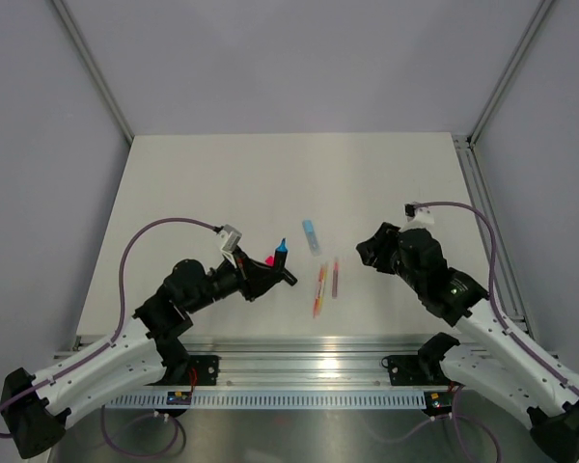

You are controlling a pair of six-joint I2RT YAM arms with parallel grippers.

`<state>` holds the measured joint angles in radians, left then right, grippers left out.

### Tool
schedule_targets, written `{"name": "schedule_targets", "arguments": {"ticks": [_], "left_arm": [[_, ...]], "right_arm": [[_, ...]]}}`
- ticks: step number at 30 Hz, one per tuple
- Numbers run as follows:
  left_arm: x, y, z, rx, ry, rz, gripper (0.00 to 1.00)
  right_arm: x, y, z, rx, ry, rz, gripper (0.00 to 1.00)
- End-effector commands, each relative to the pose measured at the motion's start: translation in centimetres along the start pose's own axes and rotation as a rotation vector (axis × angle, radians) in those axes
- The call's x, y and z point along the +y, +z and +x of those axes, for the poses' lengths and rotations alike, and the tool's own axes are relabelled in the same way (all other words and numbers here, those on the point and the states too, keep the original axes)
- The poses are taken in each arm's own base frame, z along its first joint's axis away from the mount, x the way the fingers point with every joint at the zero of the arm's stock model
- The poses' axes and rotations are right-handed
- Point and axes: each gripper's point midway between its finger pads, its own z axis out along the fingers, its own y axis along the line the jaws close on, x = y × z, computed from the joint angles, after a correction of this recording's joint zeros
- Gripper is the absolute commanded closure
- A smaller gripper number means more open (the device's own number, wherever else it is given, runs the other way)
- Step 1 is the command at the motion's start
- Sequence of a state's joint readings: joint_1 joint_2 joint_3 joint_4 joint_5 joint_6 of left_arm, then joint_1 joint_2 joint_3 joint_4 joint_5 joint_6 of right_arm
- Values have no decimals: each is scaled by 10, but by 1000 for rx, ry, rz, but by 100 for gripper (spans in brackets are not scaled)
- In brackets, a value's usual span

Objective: Insert the pens into the pen caps
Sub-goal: Move the pen cap to the center of the board.

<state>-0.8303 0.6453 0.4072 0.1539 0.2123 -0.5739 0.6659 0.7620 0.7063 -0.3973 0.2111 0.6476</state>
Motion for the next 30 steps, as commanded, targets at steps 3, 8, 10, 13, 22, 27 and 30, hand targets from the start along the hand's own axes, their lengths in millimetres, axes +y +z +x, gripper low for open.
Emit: {"name": "schedule_targets", "arguments": {"ticks": [3, 8, 10, 13, 22, 27, 30], "left_arm": [[-1, 6, -13, -82, 58, 22, 100], [-7, 7, 0, -56, 50, 93, 100], [-5, 7, 4, -47, 54, 91, 100], [-7, 6, 7, -40, 44, 104, 100], [-16, 3, 9, -34, 28, 156, 100], [-15, 5, 11, -26, 25, 155, 100], [-14, 6, 12, -22, 25, 154, 100]], "right_arm": [[-96, 19, 21, 28, 184, 307, 50], [-124, 39, 29, 69, 246, 406, 46], [-132, 49, 33, 102, 261, 433, 44], [-147, 60, 37, 134, 274, 483, 38], [-176, 87, 34, 230, 218, 551, 39], [-182, 99, 42, 302, 178, 561, 41], [-186, 103, 43, 323, 151, 573, 45]]}}
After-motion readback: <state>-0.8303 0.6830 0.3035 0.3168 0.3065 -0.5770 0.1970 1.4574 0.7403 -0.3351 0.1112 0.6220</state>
